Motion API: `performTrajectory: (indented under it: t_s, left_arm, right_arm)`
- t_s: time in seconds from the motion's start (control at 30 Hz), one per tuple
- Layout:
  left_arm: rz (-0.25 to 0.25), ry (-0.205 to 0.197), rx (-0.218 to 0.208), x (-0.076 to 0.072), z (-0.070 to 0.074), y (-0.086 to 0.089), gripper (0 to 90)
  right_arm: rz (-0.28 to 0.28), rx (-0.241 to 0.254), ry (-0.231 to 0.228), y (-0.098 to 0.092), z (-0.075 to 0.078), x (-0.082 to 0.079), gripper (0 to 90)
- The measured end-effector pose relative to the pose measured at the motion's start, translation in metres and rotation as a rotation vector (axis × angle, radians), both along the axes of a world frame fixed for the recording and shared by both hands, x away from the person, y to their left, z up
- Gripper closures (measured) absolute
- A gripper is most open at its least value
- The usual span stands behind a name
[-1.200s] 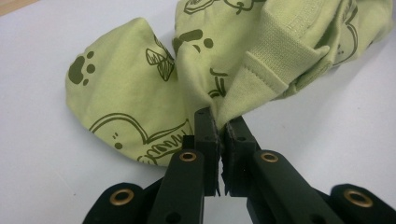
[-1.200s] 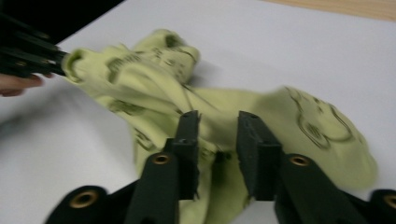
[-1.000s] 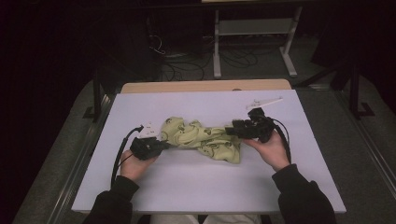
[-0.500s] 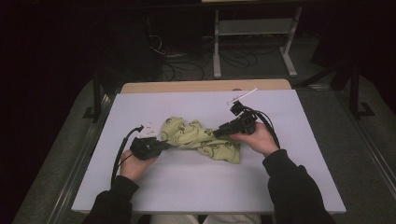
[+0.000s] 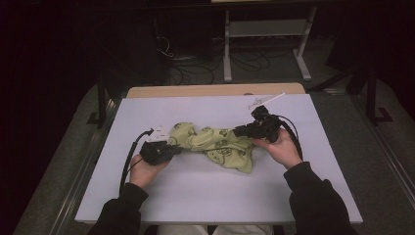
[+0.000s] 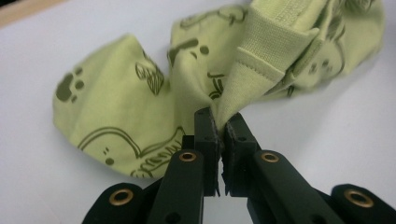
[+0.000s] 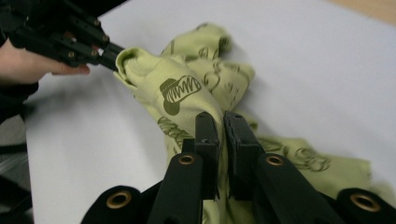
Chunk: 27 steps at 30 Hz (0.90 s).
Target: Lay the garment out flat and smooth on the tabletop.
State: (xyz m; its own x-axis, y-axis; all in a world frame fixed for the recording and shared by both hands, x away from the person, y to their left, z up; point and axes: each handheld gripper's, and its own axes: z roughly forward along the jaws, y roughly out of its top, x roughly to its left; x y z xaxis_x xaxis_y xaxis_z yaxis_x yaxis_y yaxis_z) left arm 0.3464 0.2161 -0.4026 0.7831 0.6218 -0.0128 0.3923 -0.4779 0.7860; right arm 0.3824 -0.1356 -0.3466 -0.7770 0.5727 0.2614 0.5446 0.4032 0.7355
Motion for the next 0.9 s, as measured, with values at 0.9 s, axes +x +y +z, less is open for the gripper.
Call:
performTrajectory:
  t_s: [0.9]
  left_arm:
    - [0.169,-0.115,0.059,0.062,0.128,-0.023,85.1]
  right_arm:
    - [-0.269,0.128,-0.209,-0.011,0.051,0.039,83.3]
